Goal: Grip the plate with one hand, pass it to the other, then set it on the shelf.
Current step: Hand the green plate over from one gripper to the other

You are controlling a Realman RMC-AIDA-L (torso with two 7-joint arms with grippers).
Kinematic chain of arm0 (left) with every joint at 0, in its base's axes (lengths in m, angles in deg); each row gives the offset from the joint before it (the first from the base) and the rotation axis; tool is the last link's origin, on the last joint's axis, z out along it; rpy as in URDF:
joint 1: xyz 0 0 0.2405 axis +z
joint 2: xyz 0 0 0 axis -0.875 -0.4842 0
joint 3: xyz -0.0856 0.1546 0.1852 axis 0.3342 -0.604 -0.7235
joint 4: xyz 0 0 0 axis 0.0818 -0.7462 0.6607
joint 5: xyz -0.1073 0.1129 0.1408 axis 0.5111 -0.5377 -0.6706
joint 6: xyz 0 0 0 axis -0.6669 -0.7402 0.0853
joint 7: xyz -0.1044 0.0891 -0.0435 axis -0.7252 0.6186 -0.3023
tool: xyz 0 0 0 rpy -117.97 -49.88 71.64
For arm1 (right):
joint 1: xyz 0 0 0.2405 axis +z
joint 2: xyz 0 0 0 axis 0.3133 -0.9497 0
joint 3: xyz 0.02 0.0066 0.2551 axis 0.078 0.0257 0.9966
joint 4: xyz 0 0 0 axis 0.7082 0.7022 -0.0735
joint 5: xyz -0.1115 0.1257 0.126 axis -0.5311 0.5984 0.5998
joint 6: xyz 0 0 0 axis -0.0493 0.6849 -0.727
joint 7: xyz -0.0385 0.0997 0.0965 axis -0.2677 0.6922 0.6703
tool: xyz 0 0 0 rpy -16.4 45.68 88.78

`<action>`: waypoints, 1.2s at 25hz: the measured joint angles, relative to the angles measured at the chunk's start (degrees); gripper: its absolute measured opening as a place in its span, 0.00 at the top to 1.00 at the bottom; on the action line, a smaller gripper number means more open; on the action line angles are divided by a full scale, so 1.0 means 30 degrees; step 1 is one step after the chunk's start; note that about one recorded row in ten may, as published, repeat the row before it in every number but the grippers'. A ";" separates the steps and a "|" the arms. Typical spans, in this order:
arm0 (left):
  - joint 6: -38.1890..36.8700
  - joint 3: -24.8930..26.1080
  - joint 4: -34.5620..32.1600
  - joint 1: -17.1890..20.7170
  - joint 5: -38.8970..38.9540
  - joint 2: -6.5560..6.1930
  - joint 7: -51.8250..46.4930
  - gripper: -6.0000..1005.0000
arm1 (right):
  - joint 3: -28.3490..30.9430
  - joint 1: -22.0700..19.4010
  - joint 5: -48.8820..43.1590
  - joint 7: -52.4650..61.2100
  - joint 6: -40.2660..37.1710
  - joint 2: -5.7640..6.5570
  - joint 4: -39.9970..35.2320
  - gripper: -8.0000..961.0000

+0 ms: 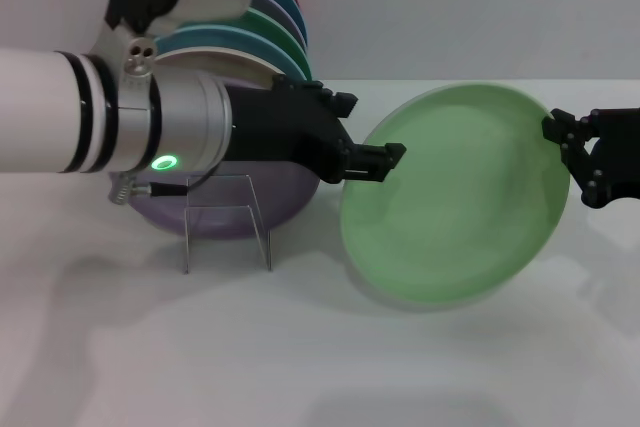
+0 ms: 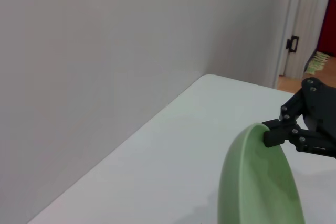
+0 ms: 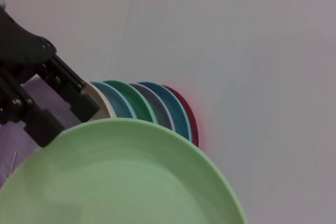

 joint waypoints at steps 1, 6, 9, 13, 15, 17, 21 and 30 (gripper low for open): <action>-0.0101 -0.0138 -0.0110 -0.0089 -0.0001 0.0000 0.0002 0.25 | -0.0006 -0.0004 -0.0001 0.0000 0.0004 -0.0004 0.0005 0.98; -0.0397 -0.0567 -0.0326 -0.0286 -0.0001 -0.0006 0.0010 0.25 | -0.0028 -0.0030 0.0001 0.0000 0.0006 -0.0009 0.0010 0.98; -0.0640 -0.0774 -0.0401 -0.0311 -0.0018 -0.0017 0.0011 0.26 | -0.0053 -0.0031 0.0002 0.0000 0.0005 -0.0010 0.0010 0.98; -0.1290 -0.1349 -0.0502 -0.0348 -0.0756 0.0009 -0.0040 0.26 | -0.0128 -0.0029 0.0015 0.0066 0.0005 -0.0011 0.0010 0.98; -0.1549 -0.1622 -0.0509 -0.0352 -0.1142 0.0011 -0.0139 0.26 | -0.0145 -0.0064 0.0042 0.0103 0.0005 -0.0012 0.0009 0.98; -0.1638 -0.1740 -0.0519 -0.0352 -0.1332 0.0017 -0.0174 0.27 | -0.0146 -0.0076 0.0057 0.0115 0.0002 -0.0011 0.0009 0.98; -0.1844 -0.1973 -0.0532 -0.0353 -0.1630 0.0040 -0.0247 0.27 | -0.0149 -0.0093 0.0088 0.0162 0.0068 -0.0010 0.0008 0.98; -0.1995 -0.2069 -0.0024 -0.0125 -0.1801 0.0007 -0.0452 0.40 | -0.0133 -0.0098 0.0104 0.0208 0.0228 0.0011 -0.0052 0.98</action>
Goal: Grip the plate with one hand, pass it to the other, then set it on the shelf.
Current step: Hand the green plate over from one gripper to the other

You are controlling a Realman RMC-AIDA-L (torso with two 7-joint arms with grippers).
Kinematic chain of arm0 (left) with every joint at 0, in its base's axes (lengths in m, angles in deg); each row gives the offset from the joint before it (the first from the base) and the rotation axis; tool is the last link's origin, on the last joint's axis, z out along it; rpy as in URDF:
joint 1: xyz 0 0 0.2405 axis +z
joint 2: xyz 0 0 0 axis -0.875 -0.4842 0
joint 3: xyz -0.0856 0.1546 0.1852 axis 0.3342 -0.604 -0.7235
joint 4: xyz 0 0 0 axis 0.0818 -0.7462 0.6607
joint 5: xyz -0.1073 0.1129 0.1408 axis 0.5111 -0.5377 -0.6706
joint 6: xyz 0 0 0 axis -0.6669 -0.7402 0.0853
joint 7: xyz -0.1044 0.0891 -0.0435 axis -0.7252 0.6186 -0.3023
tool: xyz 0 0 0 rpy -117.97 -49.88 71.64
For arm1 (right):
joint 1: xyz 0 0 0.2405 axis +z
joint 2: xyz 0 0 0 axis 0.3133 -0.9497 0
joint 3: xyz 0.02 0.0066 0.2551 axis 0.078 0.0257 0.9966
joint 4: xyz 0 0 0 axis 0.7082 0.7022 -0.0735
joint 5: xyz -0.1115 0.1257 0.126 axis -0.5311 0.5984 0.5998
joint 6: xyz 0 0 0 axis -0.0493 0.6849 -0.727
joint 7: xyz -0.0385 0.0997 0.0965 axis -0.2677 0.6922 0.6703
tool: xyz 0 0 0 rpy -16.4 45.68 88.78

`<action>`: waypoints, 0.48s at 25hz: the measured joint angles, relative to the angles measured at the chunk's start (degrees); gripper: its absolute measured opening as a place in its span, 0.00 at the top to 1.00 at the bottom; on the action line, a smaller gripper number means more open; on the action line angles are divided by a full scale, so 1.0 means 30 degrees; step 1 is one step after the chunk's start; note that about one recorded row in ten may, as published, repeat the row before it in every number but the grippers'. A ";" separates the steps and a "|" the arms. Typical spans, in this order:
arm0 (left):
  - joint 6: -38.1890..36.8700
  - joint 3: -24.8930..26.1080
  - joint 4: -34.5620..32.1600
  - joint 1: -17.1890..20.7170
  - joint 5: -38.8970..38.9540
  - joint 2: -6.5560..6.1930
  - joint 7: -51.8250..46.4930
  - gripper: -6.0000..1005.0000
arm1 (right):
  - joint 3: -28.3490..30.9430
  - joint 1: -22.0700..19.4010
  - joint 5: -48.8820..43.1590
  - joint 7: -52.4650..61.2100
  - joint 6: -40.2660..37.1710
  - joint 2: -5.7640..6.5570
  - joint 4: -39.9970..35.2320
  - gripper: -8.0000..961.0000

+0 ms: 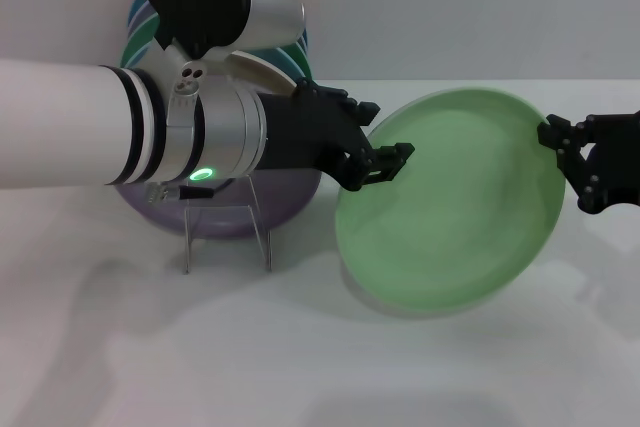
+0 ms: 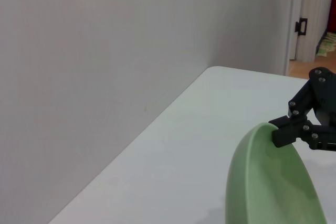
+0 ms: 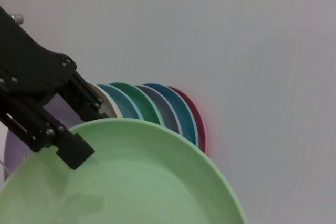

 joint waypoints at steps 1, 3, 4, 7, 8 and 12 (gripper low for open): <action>-0.0008 -0.0008 0.0027 0.0020 -0.0003 -0.0003 0.0000 0.42 | 0.0000 0.0000 0.0000 0.0000 0.0000 0.0000 0.0000 0.98; -0.0013 -0.0011 0.0028 0.0021 -0.0008 -0.0004 0.0000 0.45 | 0.0010 0.0018 0.0000 0.0006 0.0005 0.0005 -0.0016 0.98; -0.0024 -0.0027 0.0032 0.0023 -0.0016 -0.0007 0.0000 0.47 | 0.0012 0.0016 0.0000 0.0006 0.0008 0.0006 -0.0024 0.98; -0.0031 -0.0051 0.0032 0.0027 -0.0031 -0.0010 0.0000 0.47 | 0.0005 0.0000 0.0001 0.0010 0.0011 0.0009 -0.0029 0.98; -0.0039 -0.0070 0.0036 0.0030 -0.0046 -0.0012 -0.0002 0.48 | 0.0000 0.0000 0.0000 0.0011 0.0011 0.0010 -0.0029 0.98; -0.0050 -0.0105 0.0038 0.0036 -0.0088 -0.0013 -0.0015 0.48 | -0.0010 0.0004 0.0000 0.0022 0.0012 0.0010 -0.0029 0.98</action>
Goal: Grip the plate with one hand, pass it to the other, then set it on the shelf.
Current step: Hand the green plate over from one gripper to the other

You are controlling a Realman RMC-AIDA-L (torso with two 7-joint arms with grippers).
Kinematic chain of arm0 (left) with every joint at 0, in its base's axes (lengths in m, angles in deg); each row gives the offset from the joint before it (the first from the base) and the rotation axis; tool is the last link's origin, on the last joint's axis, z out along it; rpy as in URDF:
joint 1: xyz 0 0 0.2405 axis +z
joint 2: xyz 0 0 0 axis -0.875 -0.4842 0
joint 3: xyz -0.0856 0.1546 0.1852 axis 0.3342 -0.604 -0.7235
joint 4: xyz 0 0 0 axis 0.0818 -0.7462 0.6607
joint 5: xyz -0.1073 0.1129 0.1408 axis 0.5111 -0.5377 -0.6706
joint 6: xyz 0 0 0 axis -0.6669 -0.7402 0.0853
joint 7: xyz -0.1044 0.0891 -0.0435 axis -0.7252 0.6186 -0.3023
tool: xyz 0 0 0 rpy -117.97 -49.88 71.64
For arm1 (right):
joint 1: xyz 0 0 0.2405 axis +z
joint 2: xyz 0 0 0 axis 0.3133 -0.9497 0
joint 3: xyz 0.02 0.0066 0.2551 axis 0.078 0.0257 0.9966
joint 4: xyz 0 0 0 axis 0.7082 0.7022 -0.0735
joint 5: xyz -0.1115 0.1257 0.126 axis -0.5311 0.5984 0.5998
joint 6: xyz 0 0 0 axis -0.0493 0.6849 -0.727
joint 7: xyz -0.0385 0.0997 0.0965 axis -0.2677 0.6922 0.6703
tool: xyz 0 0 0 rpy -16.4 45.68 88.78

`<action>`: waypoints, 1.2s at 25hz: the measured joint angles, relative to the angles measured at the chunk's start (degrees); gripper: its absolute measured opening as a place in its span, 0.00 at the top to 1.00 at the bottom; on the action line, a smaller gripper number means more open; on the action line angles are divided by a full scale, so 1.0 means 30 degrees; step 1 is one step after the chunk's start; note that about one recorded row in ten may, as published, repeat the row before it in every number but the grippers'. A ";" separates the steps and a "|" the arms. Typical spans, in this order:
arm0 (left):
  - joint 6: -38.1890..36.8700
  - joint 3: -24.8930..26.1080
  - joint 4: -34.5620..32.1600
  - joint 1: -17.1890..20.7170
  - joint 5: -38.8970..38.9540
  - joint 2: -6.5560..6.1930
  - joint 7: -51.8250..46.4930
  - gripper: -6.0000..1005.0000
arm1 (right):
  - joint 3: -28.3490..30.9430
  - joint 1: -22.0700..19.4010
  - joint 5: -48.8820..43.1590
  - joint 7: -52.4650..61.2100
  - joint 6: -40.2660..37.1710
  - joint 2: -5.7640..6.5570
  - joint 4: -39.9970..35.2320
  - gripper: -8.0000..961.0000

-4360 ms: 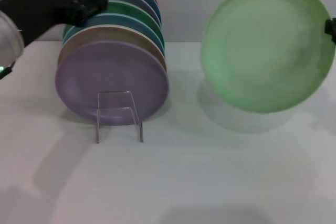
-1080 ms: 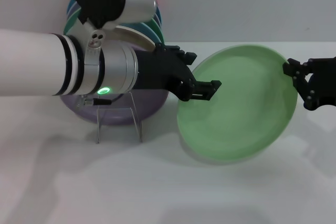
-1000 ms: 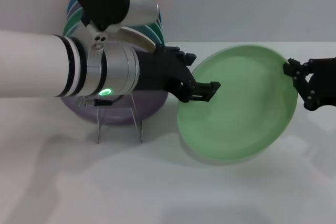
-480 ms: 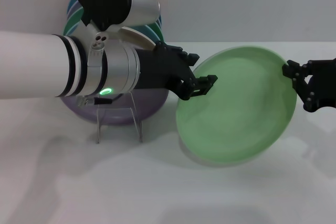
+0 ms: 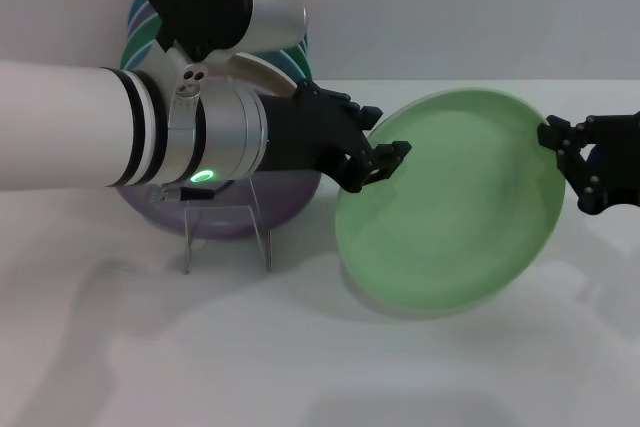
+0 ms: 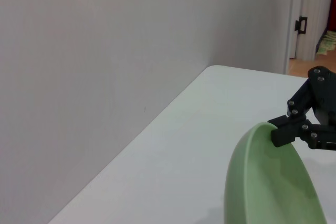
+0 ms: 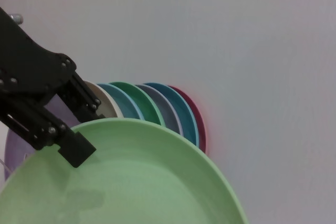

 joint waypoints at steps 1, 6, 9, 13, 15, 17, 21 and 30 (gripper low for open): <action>-0.0005 -0.0009 0.0001 0.0000 -0.0003 0.0004 -0.0002 0.49 | 0.0000 0.0000 0.0000 0.0000 0.0000 0.0000 0.0000 0.98; -0.0034 -0.0016 0.0028 0.0002 -0.0004 0.0023 -0.0009 0.56 | -0.0003 -0.0024 -0.0020 0.0029 0.0093 -0.0001 0.0000 0.98; -0.0237 -0.0131 0.0082 0.0016 -0.0039 0.0017 0.0151 0.61 | 0.0042 -0.0031 -0.0020 0.0045 0.0233 0.0000 0.0001 0.98; -0.1535 -0.1253 0.0472 0.0325 -0.0991 0.0019 0.0327 0.69 | 0.0088 -0.0081 -0.0011 0.0063 0.0489 -0.0001 -0.0008 0.98; -0.1893 -0.1841 0.0576 0.0344 -0.1752 0.0022 0.0235 0.73 | 0.0098 -0.0086 -0.0005 0.0064 0.0525 -0.0003 -0.0033 0.98; -0.2168 -0.2189 0.0603 0.0344 -0.2274 0.0028 0.0164 0.76 | 0.0108 -0.0103 -0.0006 0.0061 0.0734 -0.0003 -0.0086 0.98; -0.2552 -0.2567 0.0548 0.0262 -0.2450 0.0032 0.0119 0.82 | 0.0201 -0.0175 0.0030 -0.0040 0.1896 -0.0022 -0.0161 0.97; -0.2821 -0.2735 0.0946 0.0438 -0.2338 0.0011 0.0149 0.91 | 0.2199 -0.0515 0.1735 -0.0067 0.5046 -0.0062 -0.0964 0.68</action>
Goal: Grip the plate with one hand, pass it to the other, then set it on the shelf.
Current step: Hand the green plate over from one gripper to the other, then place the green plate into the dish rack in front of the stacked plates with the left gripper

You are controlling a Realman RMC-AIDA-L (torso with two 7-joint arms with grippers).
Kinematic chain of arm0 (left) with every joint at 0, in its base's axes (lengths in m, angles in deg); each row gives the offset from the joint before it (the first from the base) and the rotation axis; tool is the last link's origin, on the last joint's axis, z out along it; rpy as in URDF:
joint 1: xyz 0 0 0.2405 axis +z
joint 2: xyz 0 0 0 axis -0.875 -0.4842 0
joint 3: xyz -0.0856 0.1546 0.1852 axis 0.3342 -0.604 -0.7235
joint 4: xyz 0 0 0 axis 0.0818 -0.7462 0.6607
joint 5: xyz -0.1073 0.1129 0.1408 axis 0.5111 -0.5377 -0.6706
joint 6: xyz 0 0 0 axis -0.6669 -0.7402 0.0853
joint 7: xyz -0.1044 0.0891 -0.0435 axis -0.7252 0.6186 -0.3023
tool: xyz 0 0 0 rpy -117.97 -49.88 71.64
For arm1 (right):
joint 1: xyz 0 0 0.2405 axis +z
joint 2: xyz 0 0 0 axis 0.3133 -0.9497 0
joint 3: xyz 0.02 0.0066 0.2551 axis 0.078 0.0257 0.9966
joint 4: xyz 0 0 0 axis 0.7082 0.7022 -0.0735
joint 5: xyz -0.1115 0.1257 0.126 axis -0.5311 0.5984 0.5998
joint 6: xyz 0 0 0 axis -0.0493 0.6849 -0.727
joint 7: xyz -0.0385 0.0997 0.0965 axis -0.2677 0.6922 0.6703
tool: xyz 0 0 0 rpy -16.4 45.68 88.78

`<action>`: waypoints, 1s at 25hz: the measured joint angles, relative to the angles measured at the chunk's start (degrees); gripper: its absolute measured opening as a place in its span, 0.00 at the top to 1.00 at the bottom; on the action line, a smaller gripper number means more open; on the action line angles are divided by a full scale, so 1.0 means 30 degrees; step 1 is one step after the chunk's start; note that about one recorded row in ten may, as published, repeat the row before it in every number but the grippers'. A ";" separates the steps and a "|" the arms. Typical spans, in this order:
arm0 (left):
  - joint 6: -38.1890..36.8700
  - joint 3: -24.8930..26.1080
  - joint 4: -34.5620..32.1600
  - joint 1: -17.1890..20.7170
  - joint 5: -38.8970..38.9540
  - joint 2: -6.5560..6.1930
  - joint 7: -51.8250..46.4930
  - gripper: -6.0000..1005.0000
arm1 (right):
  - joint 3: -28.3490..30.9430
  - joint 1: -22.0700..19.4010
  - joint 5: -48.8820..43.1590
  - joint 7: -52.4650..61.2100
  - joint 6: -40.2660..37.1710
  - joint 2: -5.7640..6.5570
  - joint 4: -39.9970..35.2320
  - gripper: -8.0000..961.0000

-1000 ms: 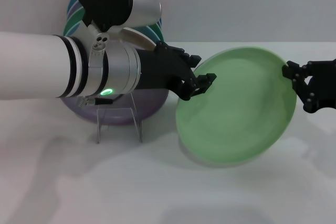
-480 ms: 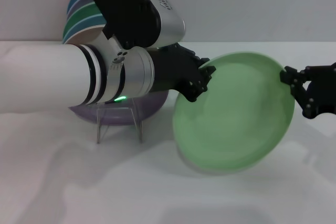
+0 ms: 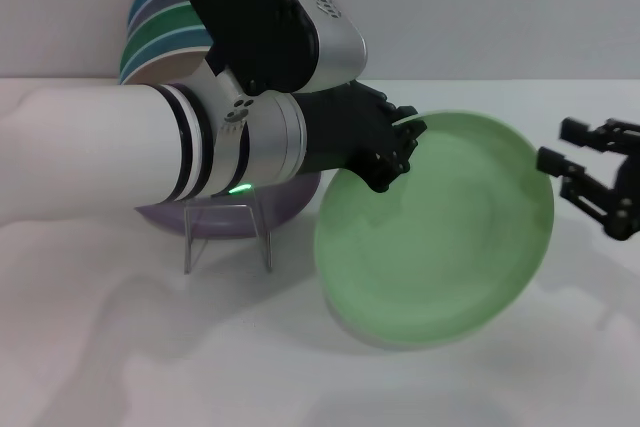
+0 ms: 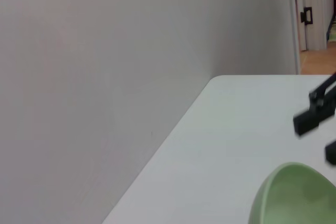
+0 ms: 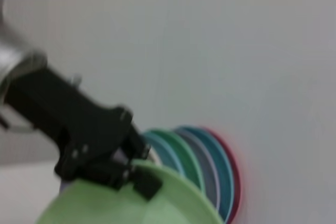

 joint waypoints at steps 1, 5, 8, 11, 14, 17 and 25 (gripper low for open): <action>-0.0009 -0.0003 0.0041 0.0021 -0.0001 0.0001 -0.0007 0.91 | 0.0518 0.0057 0.0408 0.0000 0.0641 0.0004 -0.0352 0.64; -0.0070 0.0004 0.0658 0.0363 0.0014 -0.0004 -0.0087 0.92 | 0.2974 0.0346 0.1762 0.0033 0.2741 0.0008 -0.1889 0.51; -0.0938 0.0005 0.1996 0.1487 -0.0018 -0.0043 0.0169 0.92 | 0.6060 0.0505 0.3075 0.0043 0.4580 -0.0051 -0.3741 0.43; -0.3198 -0.0058 0.3424 0.3277 0.0367 -0.0092 0.1567 0.92 | 0.7506 0.0719 0.3253 -0.0031 0.5270 -0.0066 -0.4783 0.36; -0.6269 -0.0646 0.4362 0.5206 0.1476 -0.0163 0.4340 0.92 | 0.9116 0.1229 0.3261 -0.0109 0.6012 -0.0026 -0.6336 0.32; -0.9791 -0.1861 0.4424 0.6458 0.1952 -0.0166 0.6931 0.92 | 0.9870 0.1555 0.3116 -0.0232 0.6311 0.0025 -0.7142 0.31; -2.0754 -0.5776 0.2185 0.7043 0.0176 -0.1274 0.7804 0.92 | 0.9995 0.1680 0.3035 -0.0352 0.6337 0.0043 -0.7262 0.31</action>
